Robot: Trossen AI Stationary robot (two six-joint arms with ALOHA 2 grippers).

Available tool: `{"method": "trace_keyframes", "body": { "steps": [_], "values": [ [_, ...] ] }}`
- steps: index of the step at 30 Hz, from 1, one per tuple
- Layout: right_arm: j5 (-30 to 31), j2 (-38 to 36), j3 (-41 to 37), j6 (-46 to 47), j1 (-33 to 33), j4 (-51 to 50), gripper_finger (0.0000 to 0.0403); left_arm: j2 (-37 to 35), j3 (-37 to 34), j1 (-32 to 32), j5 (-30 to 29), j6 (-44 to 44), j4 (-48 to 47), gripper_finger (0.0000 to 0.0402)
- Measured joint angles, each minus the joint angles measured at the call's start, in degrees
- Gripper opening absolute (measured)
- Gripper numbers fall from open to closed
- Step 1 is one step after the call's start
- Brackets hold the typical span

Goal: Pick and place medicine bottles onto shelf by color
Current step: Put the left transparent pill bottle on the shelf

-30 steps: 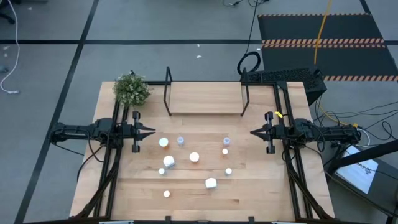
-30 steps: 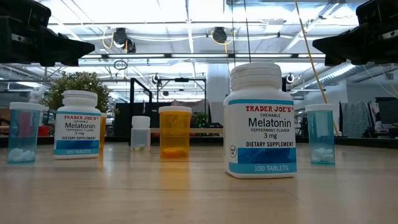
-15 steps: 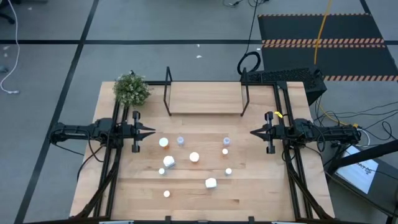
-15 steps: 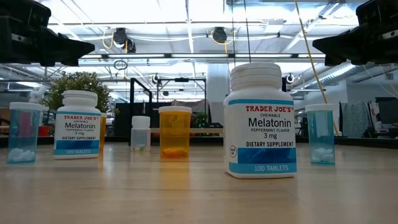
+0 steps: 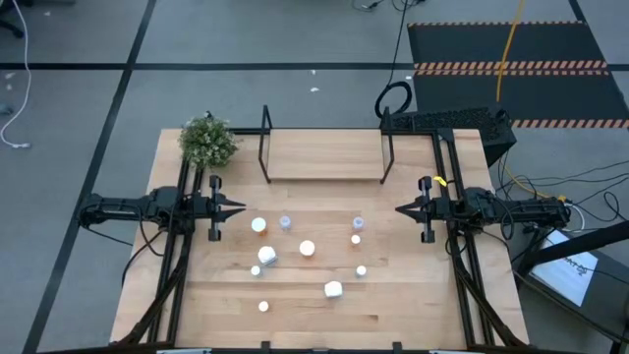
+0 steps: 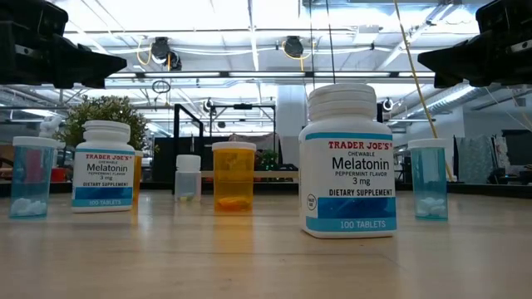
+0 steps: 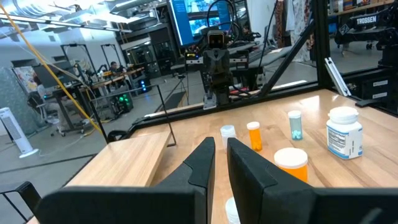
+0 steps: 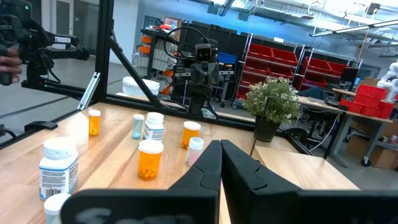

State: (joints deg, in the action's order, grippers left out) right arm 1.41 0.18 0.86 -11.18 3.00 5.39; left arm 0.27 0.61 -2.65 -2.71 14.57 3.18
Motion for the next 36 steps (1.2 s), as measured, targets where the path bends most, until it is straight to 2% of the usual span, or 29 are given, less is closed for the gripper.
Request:
{"method": "trace_keyframes", "body": {
  "steps": [13,25,36],
  "values": [
    [-0.02,-0.01,-0.01,0.24,0.01,0.39,0.0000,-0.02,0.01,0.00,-0.01,-0.24,0.00,0.0047],
    [-0.02,-0.01,0.00,8.07,0.00,0.35,0.0000,0.01,-0.01,0.00,-0.18,0.20,0.00,0.0047],
    [-0.02,0.08,1.47,9.28,-0.02,0.59,0.0000,0.00,0.00,0.00,-0.34,-2.77,0.01,0.0047]
  ]
}}
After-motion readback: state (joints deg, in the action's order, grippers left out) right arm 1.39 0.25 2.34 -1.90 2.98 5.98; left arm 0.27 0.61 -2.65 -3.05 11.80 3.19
